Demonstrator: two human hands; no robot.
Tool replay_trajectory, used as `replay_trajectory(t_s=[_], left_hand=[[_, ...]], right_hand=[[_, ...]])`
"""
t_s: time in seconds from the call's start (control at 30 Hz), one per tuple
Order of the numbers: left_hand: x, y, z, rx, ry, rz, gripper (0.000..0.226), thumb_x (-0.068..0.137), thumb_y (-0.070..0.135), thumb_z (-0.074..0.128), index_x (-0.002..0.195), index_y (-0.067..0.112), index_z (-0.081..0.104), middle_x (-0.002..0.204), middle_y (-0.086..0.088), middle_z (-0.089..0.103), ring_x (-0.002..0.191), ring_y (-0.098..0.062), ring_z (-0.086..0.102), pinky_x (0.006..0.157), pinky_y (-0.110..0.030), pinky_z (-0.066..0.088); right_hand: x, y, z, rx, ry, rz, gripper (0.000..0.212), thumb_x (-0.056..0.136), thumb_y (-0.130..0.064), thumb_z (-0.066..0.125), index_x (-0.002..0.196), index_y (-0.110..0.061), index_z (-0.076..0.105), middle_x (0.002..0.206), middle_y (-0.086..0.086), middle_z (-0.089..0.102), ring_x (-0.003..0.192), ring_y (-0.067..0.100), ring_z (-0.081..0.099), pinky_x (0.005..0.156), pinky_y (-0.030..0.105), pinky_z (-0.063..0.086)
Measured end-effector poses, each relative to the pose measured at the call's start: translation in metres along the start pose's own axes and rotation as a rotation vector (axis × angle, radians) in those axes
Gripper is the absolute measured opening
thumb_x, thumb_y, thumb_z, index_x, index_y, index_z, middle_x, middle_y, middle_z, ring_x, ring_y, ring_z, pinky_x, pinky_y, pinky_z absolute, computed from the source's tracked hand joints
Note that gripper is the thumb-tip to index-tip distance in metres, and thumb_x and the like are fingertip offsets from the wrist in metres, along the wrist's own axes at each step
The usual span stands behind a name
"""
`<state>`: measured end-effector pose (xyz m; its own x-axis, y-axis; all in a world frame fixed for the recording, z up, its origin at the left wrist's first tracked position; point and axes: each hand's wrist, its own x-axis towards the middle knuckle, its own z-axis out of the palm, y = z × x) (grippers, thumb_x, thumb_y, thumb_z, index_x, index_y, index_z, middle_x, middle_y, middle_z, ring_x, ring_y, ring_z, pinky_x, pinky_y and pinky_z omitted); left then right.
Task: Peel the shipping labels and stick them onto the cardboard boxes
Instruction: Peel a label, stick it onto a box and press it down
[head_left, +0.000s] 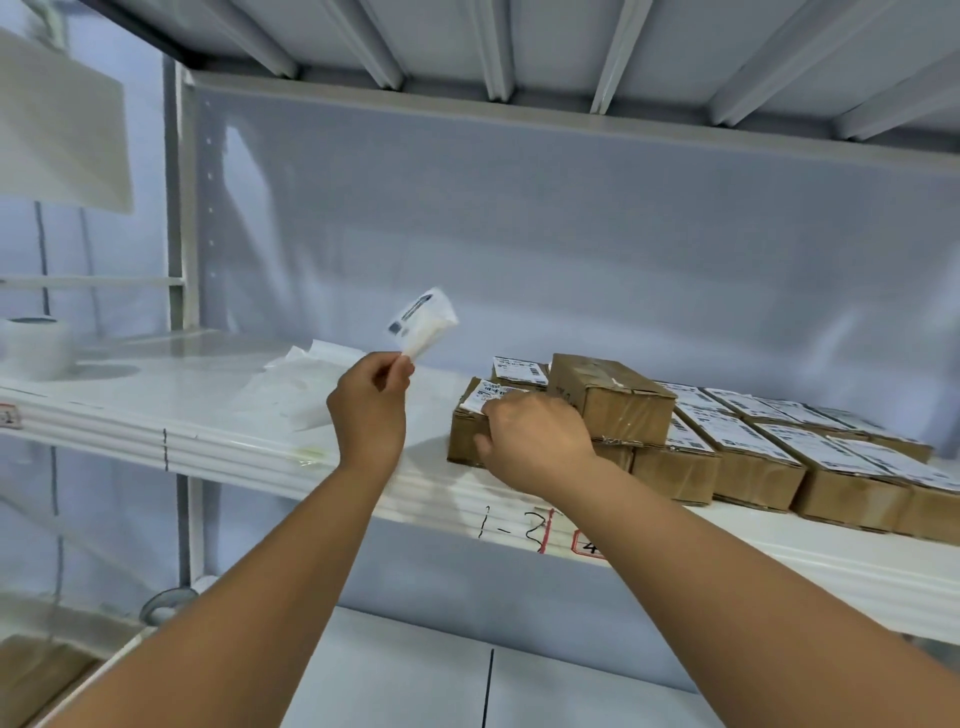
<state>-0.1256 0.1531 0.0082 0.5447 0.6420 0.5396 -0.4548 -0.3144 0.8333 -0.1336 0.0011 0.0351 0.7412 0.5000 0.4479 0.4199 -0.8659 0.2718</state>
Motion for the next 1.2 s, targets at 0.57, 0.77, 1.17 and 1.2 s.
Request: replay_trajectory(t_s=[0.57, 0.77, 1.17, 1.2], left_hand=[[-0.093, 0.049, 0.001, -0.055, -0.392, 0.442, 0.01, 0.083, 0.013, 0.067, 0.09, 0.014, 0.073, 0.094, 0.016, 0.066, 0.093, 0.002, 0.061, 0.085, -0.016, 0.049], [-0.1, 0.06, -0.001, -0.054, -0.645, 0.425, 0.033, 0.081, 0.046, 0.054, 0.09, 0.02, 0.073, 0.098, 0.015, 0.068, 0.097, 0.005, 0.059, 0.084, -0.009, 0.043], [-0.082, 0.097, 0.016, -0.691, -0.725, -0.724, 0.018, 0.091, 0.017, 0.057, 0.103, 0.006, 0.061, 0.099, -0.018, 0.065, 0.09, -0.033, 0.065, 0.08, -0.047, 0.053], [-0.082, 0.096, 0.018, -0.691, -0.698, -0.702, 0.021, 0.089, 0.01, 0.057, 0.109, 0.004, 0.06, 0.101, -0.017, 0.065, 0.088, -0.03, 0.065, 0.079, -0.046, 0.053]], right_hand=[[-0.036, 0.048, -0.05, 1.605, 0.421, 0.661, 0.024, 0.087, -0.022, 0.063, 0.11, -0.024, 0.058, 0.108, 0.005, 0.066, 0.094, 0.027, 0.066, 0.08, 0.039, 0.054], [-0.052, 0.063, -0.052, 1.473, 0.492, 0.616, 0.026, 0.093, -0.014, 0.058, 0.113, -0.029, 0.051, 0.104, 0.01, 0.064, 0.081, 0.024, 0.065, 0.07, 0.038, 0.056], [-0.071, 0.069, -0.057, 1.528, 0.22, 0.319, 0.013, 0.09, -0.007, 0.061, 0.087, -0.016, 0.069, 0.084, -0.002, 0.066, 0.068, 0.012, 0.062, 0.053, 0.021, 0.049], [-0.074, 0.07, -0.059, 1.515, 0.213, 0.318, 0.011, 0.09, -0.006, 0.061, 0.088, -0.013, 0.069, 0.08, -0.003, 0.065, 0.062, 0.007, 0.061, 0.05, 0.017, 0.046]])
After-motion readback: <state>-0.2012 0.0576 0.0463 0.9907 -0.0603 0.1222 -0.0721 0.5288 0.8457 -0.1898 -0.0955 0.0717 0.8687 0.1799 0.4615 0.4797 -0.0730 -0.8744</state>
